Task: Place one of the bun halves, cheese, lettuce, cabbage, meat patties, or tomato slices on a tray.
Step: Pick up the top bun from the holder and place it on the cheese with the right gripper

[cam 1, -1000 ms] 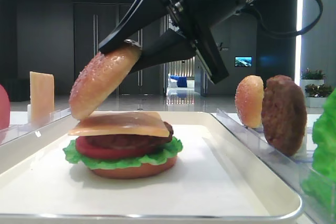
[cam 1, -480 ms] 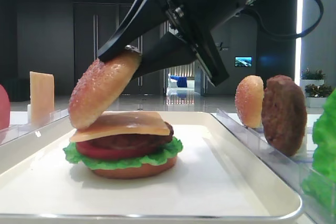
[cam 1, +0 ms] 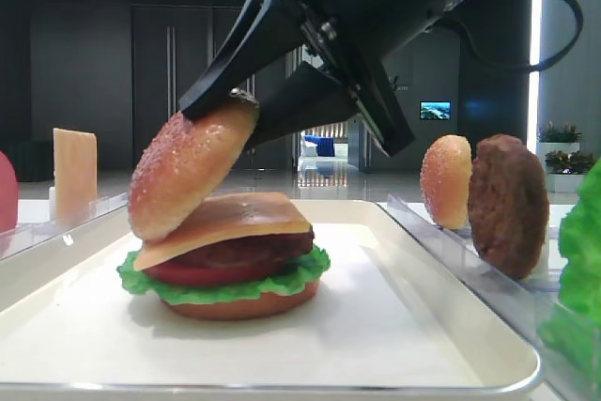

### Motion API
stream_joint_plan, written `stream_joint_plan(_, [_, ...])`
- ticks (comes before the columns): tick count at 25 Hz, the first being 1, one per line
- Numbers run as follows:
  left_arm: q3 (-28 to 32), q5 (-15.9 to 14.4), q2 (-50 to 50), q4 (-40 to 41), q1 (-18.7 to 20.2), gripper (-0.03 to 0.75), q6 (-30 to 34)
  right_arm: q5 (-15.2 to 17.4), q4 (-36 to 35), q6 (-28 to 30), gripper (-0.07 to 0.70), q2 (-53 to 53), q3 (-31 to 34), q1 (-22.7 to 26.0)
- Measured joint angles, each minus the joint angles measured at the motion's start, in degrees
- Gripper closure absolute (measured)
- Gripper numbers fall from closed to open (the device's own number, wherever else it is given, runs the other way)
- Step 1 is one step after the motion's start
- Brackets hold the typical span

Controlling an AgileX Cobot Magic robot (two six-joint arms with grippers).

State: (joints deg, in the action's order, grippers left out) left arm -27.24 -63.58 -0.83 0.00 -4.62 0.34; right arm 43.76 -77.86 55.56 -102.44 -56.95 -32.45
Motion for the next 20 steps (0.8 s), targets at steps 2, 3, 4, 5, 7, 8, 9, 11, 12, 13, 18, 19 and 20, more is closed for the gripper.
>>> stream_joint_plan(2, [0.0,0.0,0.0,0.0,0.0,0.716,0.0,-0.2,0.4,0.1,0.382,0.0,0.0,0.0])
stream_joint_plan(3, [0.0,0.0,0.0,0.0,0.0,0.716,0.0,-0.5,0.8,0.1,0.365,0.0,0.0,0.0])
stream_joint_plan(4, [0.0,0.0,0.0,0.0,0.0,0.716,0.0,-0.7,1.1,0.1,0.353,0.0,0.0,0.0])
stream_joint_plan(5, [0.0,0.0,0.0,0.0,0.0,0.716,0.0,-1.0,1.5,0.1,0.346,0.0,0.0,0.0])
stream_joint_plan(7, [0.0,0.0,0.0,0.0,0.0,0.716,0.0,-1.3,2.0,0.2,0.339,0.0,0.0,0.0])
stream_joint_plan(8, [0.0,0.0,0.0,0.0,0.0,0.716,0.0,-1.5,2.1,0.2,0.338,0.0,0.0,0.0])
stream_joint_plan(9, [0.0,0.0,0.0,0.0,0.0,0.716,0.0,-1.7,2.2,0.2,0.337,0.0,0.0,0.0])
stream_joint_plan(11, [0.0,0.0,0.0,0.0,0.0,0.716,0.0,-2.1,2.4,0.2,0.334,0.0,0.0,0.0])
stream_joint_plan(12, [0.0,0.0,0.0,0.0,0.0,0.716,0.0,-2.1,3.0,0.2,0.333,0.0,-0.1,0.1])
stream_joint_plan(13, [0.0,0.0,0.0,0.0,0.0,0.716,0.0,-1.8,3.6,0.1,0.332,0.0,-0.2,0.3])
stream_joint_plan(18, [0.0,0.0,0.0,0.0,0.0,0.716,0.0,-0.8,5.6,-0.8,0.300,0.1,-1.7,3.0])
stream_joint_plan(19, [0.0,0.0,0.0,0.0,0.0,0.716,0.0,-0.8,6.1,-0.9,0.294,0.1,-1.8,3.5])
stream_joint_plan(20, [0.0,0.0,0.0,0.0,0.0,0.716,0.0,-0.8,6.7,-1.1,0.289,0.3,-1.8,4.1])
